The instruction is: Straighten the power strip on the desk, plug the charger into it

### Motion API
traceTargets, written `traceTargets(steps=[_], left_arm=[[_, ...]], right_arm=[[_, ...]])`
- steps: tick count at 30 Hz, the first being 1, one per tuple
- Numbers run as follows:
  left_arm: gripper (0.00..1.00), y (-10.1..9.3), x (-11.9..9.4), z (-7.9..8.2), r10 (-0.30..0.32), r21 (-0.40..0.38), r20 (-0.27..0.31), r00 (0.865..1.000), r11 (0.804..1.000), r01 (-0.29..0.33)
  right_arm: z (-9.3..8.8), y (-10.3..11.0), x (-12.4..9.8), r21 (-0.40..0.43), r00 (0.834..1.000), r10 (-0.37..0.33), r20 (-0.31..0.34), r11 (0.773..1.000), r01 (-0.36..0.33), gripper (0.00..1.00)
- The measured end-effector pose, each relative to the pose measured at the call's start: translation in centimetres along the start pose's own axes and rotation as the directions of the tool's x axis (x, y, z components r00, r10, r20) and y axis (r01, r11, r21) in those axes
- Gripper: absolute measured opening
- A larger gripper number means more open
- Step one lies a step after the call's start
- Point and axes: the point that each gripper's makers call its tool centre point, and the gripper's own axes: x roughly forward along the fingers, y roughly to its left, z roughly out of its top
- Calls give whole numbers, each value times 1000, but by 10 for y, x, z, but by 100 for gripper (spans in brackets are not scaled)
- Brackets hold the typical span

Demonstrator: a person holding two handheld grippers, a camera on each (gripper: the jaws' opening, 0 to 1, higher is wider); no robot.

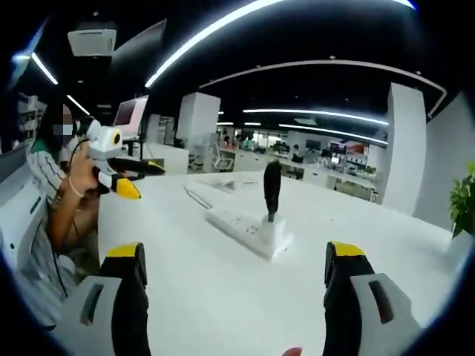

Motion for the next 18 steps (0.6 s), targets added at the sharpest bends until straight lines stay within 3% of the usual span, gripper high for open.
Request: traceTargets(steps=[7, 13, 18], left_arm=[[97, -4, -12, -7, 9, -19, 7, 1000, 1000, -9], [97, -3, -23, -14, 19, -21, 10, 1000, 1000, -18], [97, 1, -33, -24, 60, -42, 22, 998, 997, -59]], right_arm=[[-8, 6, -12, 9, 1000, -23, -8, 1000, 23, 99], [-13, 1, -24, -10, 996, -84, -22, 996, 84, 98], [-17, -2, -30, -13, 990, -142, 5, 990, 142, 100]])
